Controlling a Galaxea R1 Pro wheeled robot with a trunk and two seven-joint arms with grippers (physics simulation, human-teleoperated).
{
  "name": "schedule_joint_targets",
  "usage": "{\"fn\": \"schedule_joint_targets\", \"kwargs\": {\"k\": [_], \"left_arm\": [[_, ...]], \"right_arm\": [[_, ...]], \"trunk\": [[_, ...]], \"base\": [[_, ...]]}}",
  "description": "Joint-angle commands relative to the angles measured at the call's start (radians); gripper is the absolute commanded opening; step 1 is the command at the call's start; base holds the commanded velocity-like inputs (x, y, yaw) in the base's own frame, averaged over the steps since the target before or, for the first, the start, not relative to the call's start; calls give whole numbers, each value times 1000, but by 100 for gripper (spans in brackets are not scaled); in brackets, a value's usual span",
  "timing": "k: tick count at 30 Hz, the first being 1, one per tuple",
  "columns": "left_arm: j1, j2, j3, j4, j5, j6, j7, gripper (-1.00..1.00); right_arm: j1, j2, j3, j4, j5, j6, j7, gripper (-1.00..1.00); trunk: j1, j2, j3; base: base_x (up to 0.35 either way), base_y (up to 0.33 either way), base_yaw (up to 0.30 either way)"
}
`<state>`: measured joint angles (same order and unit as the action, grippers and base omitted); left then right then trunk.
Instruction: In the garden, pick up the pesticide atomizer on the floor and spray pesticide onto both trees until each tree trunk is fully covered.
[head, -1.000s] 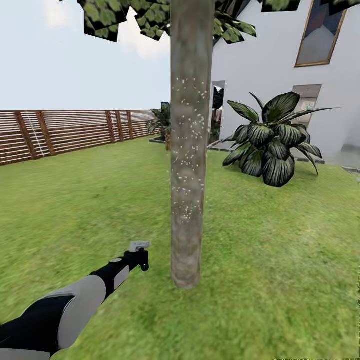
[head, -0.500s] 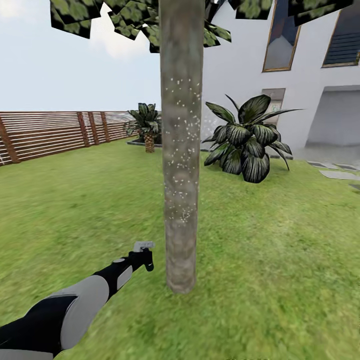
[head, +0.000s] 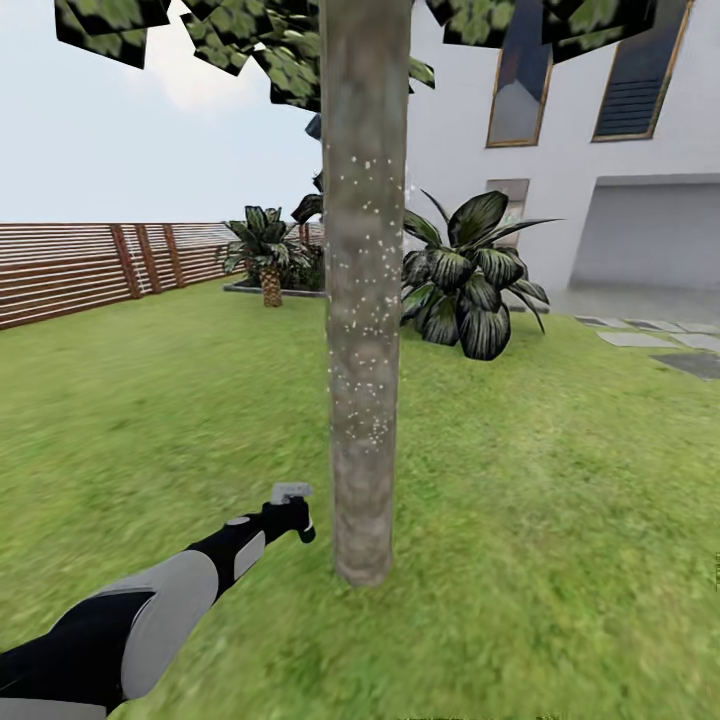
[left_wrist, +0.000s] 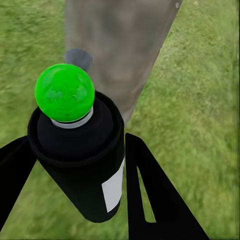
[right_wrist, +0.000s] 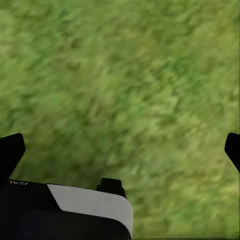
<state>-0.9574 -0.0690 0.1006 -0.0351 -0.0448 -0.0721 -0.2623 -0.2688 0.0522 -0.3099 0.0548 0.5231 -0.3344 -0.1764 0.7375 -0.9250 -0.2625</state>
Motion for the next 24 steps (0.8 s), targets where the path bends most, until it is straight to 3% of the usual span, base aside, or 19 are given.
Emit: {"fn": "schedule_joint_targets", "kwargs": {"k": [1,6,10,16,24], "left_arm": [[0,0,1,0,0,0,-2,-100],[0,0,1,0,-1,7,-2,-100],[0,0,0,-2,-1,50,1,-100],[0,0,1,-2,-1,56,2,-100],[0,1,1,-2,-1,58,2,-100]], "right_arm": [[0,0,0,0,0,0,0,100],[0,0,0,-1,0,0,0,100],[0,0,0,0,0,0,0,100],[0,0,0,0,0,0,0,100],[0,0,0,0,0,0,0,100]], "trunk": [[0,0,0],[0,0,0],[0,0,0],[0,0,0],[0,0,0]], "base": [[0,350,-297],[0,350,-298],[0,350,-270],[0,350,-93],[0,350,-268]]}}
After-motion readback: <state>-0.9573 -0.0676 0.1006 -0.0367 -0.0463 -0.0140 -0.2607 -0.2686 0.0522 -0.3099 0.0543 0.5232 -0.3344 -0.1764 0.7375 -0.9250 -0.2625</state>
